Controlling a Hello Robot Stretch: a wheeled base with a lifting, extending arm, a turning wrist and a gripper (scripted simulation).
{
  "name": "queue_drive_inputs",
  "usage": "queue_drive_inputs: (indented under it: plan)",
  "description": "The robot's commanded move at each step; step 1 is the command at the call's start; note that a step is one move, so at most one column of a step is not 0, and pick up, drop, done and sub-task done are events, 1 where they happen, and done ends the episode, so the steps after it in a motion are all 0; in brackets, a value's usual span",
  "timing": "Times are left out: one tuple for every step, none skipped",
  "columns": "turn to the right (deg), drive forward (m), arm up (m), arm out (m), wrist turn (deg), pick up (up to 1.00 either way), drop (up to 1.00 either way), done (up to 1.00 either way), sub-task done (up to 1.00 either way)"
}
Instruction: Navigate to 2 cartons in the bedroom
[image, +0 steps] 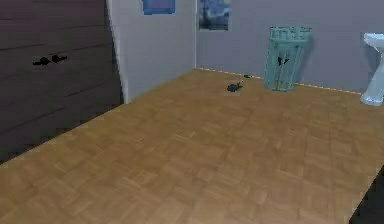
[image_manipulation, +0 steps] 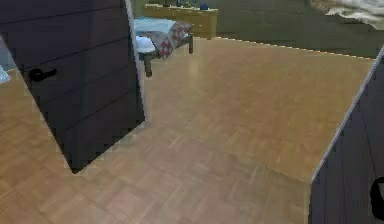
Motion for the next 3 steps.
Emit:
queue_drive_inputs:
  plan:
    - [45.0,0.0,0.0,0.0,0.0,0.0,0.0,0.0,0.0]
    - [30.0,0.0,0.0,0.0,0.0,0.0,0.0,0.0,0.0]
    - [0.0,0.35,0.0,0.0,0.0,0.0,0.0,0.0,0.0]
